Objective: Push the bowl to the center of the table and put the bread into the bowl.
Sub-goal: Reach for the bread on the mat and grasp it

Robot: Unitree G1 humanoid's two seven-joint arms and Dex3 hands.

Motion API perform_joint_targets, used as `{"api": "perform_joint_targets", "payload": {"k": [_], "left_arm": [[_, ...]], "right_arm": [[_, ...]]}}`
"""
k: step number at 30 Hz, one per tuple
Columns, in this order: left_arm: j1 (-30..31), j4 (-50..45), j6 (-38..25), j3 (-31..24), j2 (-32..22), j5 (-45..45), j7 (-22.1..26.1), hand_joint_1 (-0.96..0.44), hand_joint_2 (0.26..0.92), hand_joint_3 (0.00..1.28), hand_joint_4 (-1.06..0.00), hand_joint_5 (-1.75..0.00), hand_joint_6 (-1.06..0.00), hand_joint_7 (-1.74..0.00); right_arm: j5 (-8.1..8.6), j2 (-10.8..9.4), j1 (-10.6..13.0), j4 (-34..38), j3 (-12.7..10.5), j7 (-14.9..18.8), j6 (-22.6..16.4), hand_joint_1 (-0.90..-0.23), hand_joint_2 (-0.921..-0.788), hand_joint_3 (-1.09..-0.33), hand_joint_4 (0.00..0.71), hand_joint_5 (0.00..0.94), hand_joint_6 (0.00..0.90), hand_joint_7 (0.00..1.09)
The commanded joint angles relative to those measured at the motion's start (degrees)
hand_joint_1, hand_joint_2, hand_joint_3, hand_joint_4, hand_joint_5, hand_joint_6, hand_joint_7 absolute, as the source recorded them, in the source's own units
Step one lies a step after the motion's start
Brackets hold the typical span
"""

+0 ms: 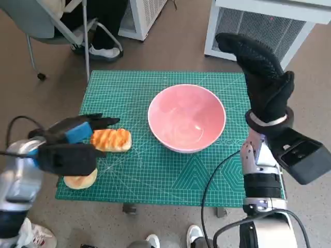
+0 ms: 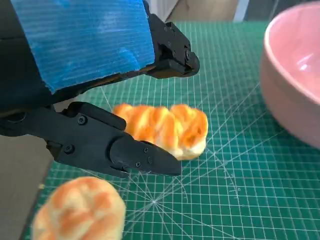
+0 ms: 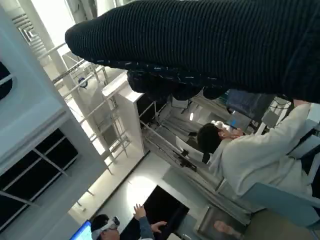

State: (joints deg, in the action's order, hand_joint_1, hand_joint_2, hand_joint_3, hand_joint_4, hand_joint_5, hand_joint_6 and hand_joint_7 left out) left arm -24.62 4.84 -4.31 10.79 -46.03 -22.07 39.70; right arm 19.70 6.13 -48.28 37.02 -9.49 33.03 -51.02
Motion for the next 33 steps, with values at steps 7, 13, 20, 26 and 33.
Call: {"api": "perform_joint_targets", "payload": {"k": [7, 13, 20, 26, 33], "left_arm": [[-2.8, 6.8, -1.5, 3.3, 5.1, -4.2, -4.4, -0.36, 0.873, 0.0, -0.27, -0.02, -0.4, -0.02], [-2.6, 9.2, -0.7, 3.9, 6.8, -6.1, -8.1, -0.27, 0.869, 0.0, -0.38, -0.05, -0.48, -0.06], [-2.1, 12.0, 0.9, 4.5, 7.5, -6.7, -10.6, -0.17, 0.88, 0.0, -0.61, -0.05, -0.58, -0.21], [-2.8, 15.1, 4.6, 4.9, 7.2, -7.0, -12.0, -0.16, 0.911, 0.1, -0.73, -0.57, -0.53, -1.06], [-3.9, 16.4, 7.7, 4.0, 6.7, -6.4, -12.5, -0.01, 0.919, 0.11, -0.68, -1.18, -0.53, -1.21]], "right_arm": [[-2.18, 0.2, 1.5, 1.1, 0.5, -1.1, -0.7, -0.604, -0.921, -0.772, 0.242, 0.051, -0.001, 0.67], [-2.62, 0.3, 1.9, 0.5, 0.7, -1.6, -0.6, -0.595, -0.921, -0.774, 0.234, 0.047, -0.001, 0.65], [-2.72, 0.5, 2.2, 0.1, 1.0, -2.0, -0.5, -0.586, -0.921, -0.779, 0.231, 0.046, -0.001, 0.64], [-2.34, 0.4, 2.2, 0.6, 1.0, -1.8, -0.6, -0.584, -0.921, -0.78, 0.23, 0.046, -0.001, 0.64], [-2.2, 0.2, 2.3, 0.8, 1.2, -1.7, -0.6, -0.583, -0.921, -0.777, 0.231, 0.047, -0.001, 0.64]]}}
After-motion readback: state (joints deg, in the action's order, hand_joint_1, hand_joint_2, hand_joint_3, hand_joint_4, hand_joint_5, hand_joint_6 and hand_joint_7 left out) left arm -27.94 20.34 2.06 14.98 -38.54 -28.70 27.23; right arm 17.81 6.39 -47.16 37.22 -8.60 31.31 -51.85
